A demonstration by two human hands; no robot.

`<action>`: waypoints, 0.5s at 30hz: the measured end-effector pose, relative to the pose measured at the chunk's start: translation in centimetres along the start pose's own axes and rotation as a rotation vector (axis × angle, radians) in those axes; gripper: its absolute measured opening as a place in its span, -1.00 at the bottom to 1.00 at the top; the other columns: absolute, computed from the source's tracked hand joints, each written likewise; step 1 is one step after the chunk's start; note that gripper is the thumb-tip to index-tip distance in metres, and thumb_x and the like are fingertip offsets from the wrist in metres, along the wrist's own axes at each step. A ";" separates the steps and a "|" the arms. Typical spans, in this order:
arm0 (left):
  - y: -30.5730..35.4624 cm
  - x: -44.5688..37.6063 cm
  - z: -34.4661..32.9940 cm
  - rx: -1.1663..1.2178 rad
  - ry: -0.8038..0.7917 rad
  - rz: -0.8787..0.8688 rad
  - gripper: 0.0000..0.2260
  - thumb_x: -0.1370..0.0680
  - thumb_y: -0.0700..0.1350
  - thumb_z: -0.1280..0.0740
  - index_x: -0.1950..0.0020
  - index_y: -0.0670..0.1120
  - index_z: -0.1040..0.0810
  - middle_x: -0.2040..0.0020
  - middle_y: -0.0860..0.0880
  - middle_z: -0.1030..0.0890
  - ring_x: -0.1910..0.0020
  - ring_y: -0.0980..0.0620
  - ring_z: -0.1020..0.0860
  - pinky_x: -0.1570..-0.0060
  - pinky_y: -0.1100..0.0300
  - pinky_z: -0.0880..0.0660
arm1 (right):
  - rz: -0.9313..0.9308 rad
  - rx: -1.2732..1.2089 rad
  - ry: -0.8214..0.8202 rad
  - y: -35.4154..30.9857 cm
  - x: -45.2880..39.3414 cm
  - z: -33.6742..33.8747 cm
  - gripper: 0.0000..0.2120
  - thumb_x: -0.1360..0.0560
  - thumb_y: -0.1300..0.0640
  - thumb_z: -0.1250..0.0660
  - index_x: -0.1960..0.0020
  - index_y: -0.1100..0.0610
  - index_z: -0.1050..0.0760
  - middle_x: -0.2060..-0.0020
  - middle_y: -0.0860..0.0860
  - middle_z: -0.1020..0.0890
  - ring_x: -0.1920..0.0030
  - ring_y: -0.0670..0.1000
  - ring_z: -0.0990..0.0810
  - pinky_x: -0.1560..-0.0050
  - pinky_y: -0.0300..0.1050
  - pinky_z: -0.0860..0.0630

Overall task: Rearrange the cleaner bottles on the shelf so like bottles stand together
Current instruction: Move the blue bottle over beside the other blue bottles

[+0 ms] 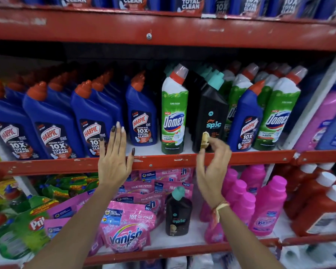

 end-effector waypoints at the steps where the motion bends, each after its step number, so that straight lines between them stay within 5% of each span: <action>1: 0.0 0.0 0.0 0.006 -0.003 0.001 -0.40 -0.70 0.13 0.12 -0.62 -0.22 -0.08 -0.63 -0.15 -0.09 -0.61 -0.06 -0.07 -0.57 0.01 0.17 | 0.004 -0.010 0.056 0.0 -1.6 0.4 -0.71 -0.54 0.27 -0.27 -0.25 0.25 -0.43 -0.14 0.12 -0.48 -0.18 0.06 -0.44 -0.25 -0.06 -0.42; 7: -0.1 0.1 0.0 0.030 -0.008 0.005 -0.41 -0.70 0.14 0.11 -0.62 -0.21 -0.08 -0.63 -0.15 -0.10 -0.61 -0.05 -0.08 -0.55 -0.07 0.04 | -0.076 0.095 0.247 2.5 -9.3 2.6 -0.61 -0.52 0.22 -0.31 -0.32 0.28 -0.38 -0.22 0.21 -0.46 -0.27 0.16 -0.38 -0.33 -0.10 -0.27; 15: -0.1 0.1 -0.1 0.011 0.005 -0.007 -0.42 -0.70 0.11 0.09 -0.61 -0.23 -0.10 -0.63 -0.16 -0.13 -0.61 -0.07 -0.09 -0.57 -0.05 0.08 | -0.328 0.174 0.094 6.4 -11.6 4.2 -0.16 -0.40 0.03 -0.52 -0.49 0.32 -0.17 -0.42 0.25 -0.31 -0.44 0.21 -0.24 -0.44 0.01 -0.16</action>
Point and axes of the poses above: each hand's wrist, its own x-axis away from the middle knuckle, its own z-axis out of the back of the hand, y = z × x, the point moved 2 cm from there along -x, towards the middle knuckle
